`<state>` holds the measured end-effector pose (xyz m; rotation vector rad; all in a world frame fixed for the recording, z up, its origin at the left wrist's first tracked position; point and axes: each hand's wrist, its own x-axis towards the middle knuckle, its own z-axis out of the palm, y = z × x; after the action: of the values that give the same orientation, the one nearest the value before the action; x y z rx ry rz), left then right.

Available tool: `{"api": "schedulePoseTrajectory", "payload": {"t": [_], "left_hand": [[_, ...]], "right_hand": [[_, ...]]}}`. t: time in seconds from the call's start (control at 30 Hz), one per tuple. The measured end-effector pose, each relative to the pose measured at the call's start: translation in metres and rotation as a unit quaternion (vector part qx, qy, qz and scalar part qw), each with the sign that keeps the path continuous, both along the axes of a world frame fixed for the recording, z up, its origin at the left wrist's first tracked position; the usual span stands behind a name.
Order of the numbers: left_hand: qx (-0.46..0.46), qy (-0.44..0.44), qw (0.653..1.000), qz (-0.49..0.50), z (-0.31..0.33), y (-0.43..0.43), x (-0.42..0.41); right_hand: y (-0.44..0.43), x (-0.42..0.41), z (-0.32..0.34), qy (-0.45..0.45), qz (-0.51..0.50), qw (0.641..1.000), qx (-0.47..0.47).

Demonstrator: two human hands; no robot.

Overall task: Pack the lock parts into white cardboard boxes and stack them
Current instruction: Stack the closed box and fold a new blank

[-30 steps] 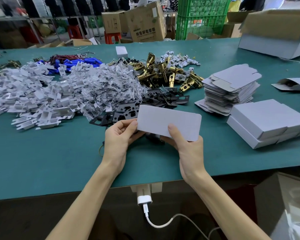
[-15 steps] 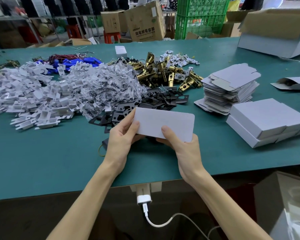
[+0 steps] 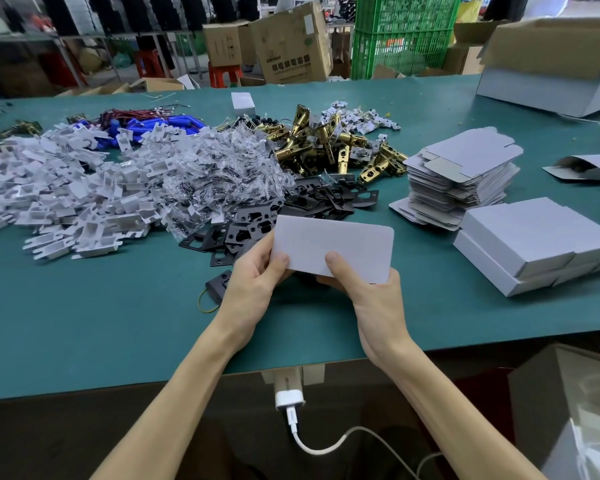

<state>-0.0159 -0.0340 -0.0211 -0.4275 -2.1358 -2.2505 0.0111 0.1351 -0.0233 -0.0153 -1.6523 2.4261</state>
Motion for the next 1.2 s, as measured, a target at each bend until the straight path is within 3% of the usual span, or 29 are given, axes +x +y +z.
{"api": "schedulePoseTrajectory", "payload": {"t": [0.2, 0.47, 0.67, 1.0, 1.2], "left_hand": [[0.040, -0.019, 0.999, 0.027, 0.000, 0.002, -0.001], [0.103, -0.084, 0.978, 0.161, -0.003, -0.002, -0.009], [-0.010, -0.064, 0.992, 0.106, -0.005, 0.001, -0.003], [-0.030, -0.033, 0.996, 0.073, 0.000, 0.004, 0.003], [-0.061, -0.006, 0.998, 0.031, 0.004, 0.005, 0.005]], "right_hand": [[-0.002, 0.003, 0.006, 0.013, 0.009, 1.000, -0.002], [-0.003, 0.003, 0.006, 0.044, 0.049, 0.994, 0.084], [-0.004, 0.000, 0.004, 0.077, 0.088, 0.991, 0.062], [-0.002, 0.001, 0.001, 0.066, 0.015, 0.997, 0.022], [-0.001, 0.002, 0.002, 0.011, -0.023, 0.999, 0.024]]}}
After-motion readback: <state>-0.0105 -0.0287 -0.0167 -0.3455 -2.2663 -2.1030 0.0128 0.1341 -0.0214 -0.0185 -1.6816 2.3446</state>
